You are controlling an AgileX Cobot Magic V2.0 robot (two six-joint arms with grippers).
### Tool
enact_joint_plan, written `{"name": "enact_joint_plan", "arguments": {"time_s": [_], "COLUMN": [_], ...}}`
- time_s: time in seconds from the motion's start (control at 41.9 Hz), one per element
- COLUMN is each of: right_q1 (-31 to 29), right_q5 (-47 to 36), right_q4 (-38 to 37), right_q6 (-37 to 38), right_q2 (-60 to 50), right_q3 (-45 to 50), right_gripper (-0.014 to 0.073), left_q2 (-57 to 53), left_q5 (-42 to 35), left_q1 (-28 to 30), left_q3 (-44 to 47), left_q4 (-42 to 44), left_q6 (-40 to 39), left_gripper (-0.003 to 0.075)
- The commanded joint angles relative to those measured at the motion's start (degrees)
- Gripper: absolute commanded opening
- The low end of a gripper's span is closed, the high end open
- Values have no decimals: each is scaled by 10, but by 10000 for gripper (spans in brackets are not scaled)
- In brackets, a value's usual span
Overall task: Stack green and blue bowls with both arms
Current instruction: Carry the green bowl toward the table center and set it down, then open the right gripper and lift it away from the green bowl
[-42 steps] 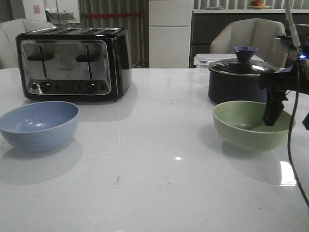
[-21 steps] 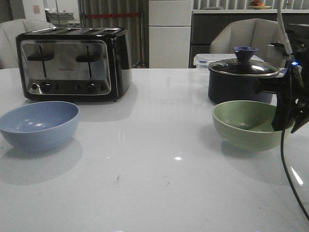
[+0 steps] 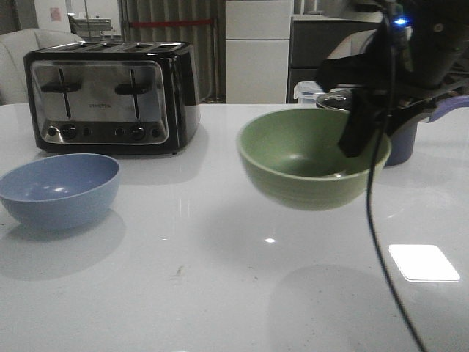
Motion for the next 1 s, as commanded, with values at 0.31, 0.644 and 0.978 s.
{"name": "enact_joint_plan", "arguments": {"time_s": [0.31, 0.644, 0.978], "right_q1": [92, 92, 91], "right_q5": [-84, -102, -80], "right_q4": [33, 35, 23], "right_q6": [-8, -8, -8], "right_q2": [45, 98, 20], "right_q3": [-16, -16, -16], "right_gripper": [70, 197, 416], "left_q2": [-1, -1, -1], "left_q5": [-42, -42, -42], "left_q1": [-5, -5, -5], "left_q3": [-18, -18, -18], "left_q4": [-5, -5, -5], "left_q6": [-4, -4, -4], "left_gripper": [561, 561, 561]}}
